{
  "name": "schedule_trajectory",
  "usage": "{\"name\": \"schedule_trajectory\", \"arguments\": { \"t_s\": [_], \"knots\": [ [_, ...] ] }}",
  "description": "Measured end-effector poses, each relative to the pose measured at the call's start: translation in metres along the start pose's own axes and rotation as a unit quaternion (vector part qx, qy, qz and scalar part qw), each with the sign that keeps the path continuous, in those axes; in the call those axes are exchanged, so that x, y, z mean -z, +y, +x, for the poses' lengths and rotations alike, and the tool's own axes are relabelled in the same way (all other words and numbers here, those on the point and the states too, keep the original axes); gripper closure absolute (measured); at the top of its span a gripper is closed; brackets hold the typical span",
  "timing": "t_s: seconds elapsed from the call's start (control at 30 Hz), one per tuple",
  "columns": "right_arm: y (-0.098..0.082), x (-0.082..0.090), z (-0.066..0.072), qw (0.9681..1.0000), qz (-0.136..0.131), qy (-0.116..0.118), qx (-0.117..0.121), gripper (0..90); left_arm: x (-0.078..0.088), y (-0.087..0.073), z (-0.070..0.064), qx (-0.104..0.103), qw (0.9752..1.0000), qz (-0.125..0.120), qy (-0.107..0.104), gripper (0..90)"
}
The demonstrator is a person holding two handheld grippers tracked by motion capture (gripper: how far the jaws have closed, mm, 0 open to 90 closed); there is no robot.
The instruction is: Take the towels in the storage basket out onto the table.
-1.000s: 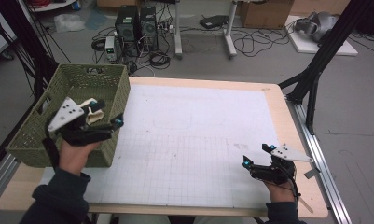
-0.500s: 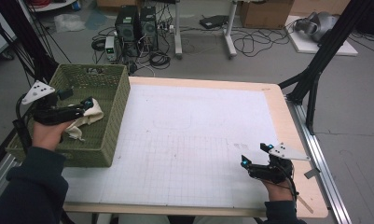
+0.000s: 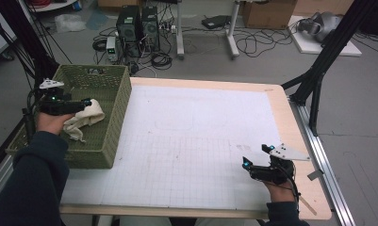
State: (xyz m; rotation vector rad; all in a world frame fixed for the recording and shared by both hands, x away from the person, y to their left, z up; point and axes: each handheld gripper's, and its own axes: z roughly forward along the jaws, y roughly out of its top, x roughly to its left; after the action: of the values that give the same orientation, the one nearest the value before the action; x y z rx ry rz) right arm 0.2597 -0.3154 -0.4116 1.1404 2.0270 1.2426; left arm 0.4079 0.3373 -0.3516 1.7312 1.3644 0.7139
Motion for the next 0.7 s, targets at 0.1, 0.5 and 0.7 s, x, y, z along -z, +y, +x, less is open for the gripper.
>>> {"name": "schedule_trajectory", "arguments": {
  "t_s": [0.1, 0.5, 0.7],
  "knots": [
    [0.0, 0.001, -0.001, 1.0, -0.001, -0.003, -0.001, 11.3, -0.012, -0.005, 0.008, 0.014, 0.9996, 0.024, 0.012, 22.4],
    [-0.002, 0.002, -0.001, 1.0, 0.004, -0.002, 0.001, 11.3, -0.039, -0.03, 0.02, 0.022, 0.9854, 0.156, 0.064, 24.5],
    [-0.002, 0.002, 0.0, 1.0, 0.004, 0.0, 0.002, 11.3, -0.045, -0.036, 0.021, 0.021, 0.978, 0.2, 0.056, 37.7]
  ]
}}
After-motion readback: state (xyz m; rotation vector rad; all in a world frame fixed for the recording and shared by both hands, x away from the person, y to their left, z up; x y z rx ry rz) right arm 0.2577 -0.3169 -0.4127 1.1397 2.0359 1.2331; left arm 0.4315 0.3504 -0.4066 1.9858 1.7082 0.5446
